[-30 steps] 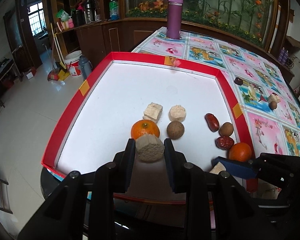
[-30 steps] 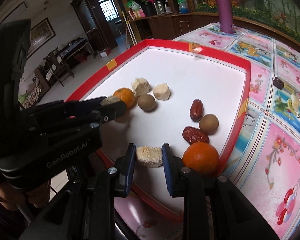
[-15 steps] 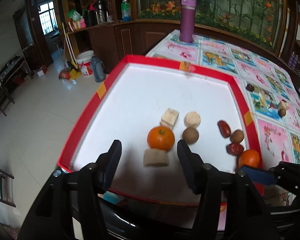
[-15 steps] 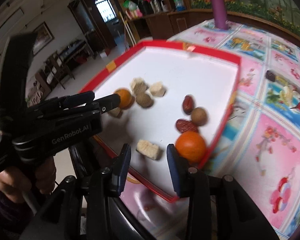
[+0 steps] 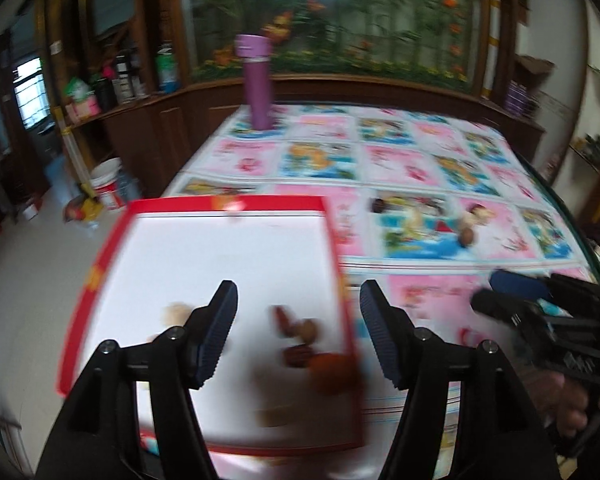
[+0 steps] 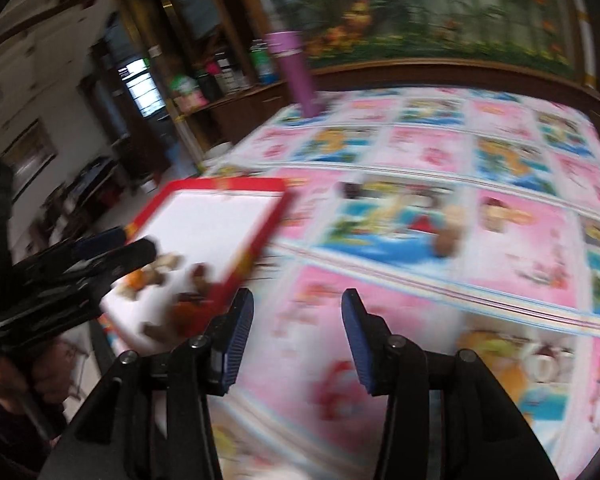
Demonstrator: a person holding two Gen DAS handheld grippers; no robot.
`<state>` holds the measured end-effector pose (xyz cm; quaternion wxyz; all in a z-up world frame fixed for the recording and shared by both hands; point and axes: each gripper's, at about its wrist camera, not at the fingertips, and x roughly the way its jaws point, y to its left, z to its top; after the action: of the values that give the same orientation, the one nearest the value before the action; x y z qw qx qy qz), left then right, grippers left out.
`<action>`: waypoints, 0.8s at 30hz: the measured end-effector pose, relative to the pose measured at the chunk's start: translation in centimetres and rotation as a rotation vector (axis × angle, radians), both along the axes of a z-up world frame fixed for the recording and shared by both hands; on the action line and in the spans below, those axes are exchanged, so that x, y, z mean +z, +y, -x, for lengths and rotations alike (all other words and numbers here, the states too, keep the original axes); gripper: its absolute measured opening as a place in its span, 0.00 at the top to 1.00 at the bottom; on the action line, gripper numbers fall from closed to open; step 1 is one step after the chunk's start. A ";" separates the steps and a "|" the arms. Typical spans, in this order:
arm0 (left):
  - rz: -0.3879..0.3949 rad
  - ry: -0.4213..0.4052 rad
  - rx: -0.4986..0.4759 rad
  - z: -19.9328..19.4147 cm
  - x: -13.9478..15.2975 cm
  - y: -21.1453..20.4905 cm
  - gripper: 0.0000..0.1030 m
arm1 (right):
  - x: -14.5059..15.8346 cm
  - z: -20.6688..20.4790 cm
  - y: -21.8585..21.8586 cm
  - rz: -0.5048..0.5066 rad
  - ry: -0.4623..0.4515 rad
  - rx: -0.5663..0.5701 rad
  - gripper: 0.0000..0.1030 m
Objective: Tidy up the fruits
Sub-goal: 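Grasp a brown round fruit with the left gripper while the right grasps a beige cube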
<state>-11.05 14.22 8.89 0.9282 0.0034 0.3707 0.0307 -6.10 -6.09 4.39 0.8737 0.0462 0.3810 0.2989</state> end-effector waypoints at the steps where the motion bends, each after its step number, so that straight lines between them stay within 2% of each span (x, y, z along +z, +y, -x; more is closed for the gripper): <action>1: 0.000 0.012 -0.026 -0.4 -0.2 -1.1 0.37 | -0.1 -0.4 -0.9 0.003 0.005 -0.029 0.56; 7: 0.005 0.071 -0.152 -2.6 -1.5 -6.5 0.37 | -0.7 -3.5 -5.9 0.048 0.011 -0.165 0.56; 11: -0.023 0.089 -0.184 -5.4 -2.3 -9.0 0.37 | -1.3 -6.3 -7.7 0.090 0.031 -0.238 0.56; 16: -0.039 0.130 -0.212 -8.7 -3.8 -11.4 0.37 | -2.2 -9.8 -8.1 0.124 0.045 -0.280 0.56; 20: -0.005 0.165 -0.238 -10.1 -4.7 -12.5 0.37 | -2.8 -11.7 -7.5 0.125 0.070 -0.273 0.56; 22: 0.001 0.168 -0.241 -10.4 -4.9 -12.8 0.37 | -3.1 -12.4 -7.2 0.135 0.083 -0.277 0.65; 24: 0.006 0.171 -0.246 -10.6 -4.9 -13.1 0.37 | -3.5 -13.0 -6.9 0.135 0.096 -0.280 0.67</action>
<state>-0.48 1.12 3.96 0.8900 0.0487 0.4455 -0.0846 6.94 -13.00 0.91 0.8887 0.0543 0.4316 0.1451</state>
